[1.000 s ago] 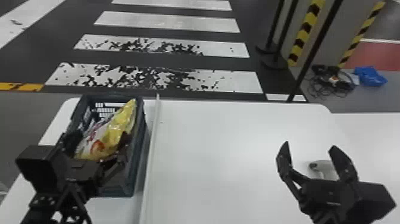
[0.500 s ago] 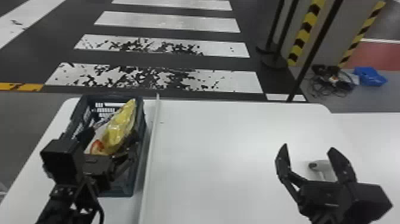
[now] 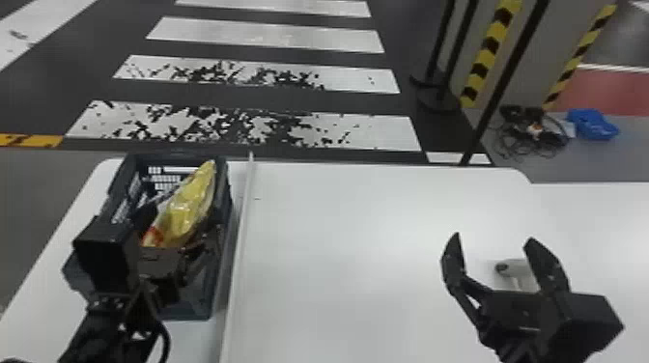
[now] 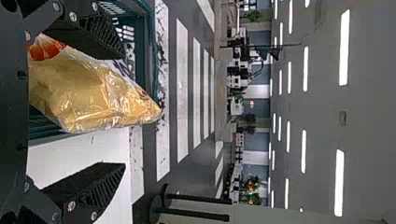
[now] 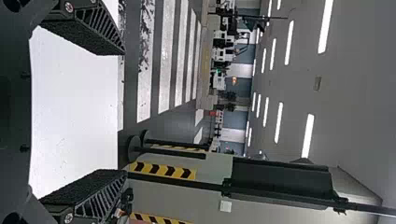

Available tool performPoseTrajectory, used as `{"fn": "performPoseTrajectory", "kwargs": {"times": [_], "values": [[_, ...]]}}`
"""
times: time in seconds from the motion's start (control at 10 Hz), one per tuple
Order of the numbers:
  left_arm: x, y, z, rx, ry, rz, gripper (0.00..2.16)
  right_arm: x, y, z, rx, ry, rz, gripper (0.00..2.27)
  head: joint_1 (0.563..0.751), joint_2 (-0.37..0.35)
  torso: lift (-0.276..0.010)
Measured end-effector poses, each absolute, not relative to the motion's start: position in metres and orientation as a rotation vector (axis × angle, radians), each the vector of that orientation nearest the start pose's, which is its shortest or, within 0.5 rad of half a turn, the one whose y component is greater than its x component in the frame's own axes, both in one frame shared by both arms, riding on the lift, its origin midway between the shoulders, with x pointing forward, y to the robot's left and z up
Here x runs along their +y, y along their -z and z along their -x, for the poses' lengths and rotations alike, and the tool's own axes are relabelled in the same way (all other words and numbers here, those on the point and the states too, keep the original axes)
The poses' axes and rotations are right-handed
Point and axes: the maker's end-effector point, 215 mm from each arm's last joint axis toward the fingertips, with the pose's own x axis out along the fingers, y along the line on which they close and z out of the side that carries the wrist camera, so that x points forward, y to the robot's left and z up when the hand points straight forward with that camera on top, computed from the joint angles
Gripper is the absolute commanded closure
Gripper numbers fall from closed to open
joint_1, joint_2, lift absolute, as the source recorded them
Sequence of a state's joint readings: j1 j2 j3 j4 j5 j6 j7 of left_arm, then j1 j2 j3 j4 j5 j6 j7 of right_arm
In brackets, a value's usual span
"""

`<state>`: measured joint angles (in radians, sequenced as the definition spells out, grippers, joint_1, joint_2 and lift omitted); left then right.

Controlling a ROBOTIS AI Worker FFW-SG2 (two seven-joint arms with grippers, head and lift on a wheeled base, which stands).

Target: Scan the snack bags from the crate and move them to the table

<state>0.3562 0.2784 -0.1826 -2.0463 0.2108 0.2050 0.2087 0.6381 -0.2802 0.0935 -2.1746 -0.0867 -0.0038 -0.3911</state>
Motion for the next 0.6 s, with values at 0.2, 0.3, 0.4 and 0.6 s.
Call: {"fn": "performPoseTrajectory", "kwargs": {"times": [0.2,0.3,0.4,0.6], "values": [[0.198,0.355,-0.48,0.14,0.071,-0.03,0.51,-0.269,0.327,-0.404,0.038,0.152,0.098,0.09,0.695,-0.091,-0.095],[0.198,0.358,-0.48,0.144,0.07,-0.039,0.74,-0.27,0.327,-0.405,0.037,0.151,0.099,0.09,0.695,-0.091,-0.095],[0.198,0.361,-0.479,0.149,0.069,-0.045,1.18,-0.27,0.326,-0.405,0.036,0.15,0.097,0.09,0.695,-0.092,-0.095],[0.198,0.366,-0.477,0.157,0.064,-0.045,1.47,-0.27,0.324,-0.405,0.031,0.148,0.095,0.09,0.695,-0.092,-0.095]]}}
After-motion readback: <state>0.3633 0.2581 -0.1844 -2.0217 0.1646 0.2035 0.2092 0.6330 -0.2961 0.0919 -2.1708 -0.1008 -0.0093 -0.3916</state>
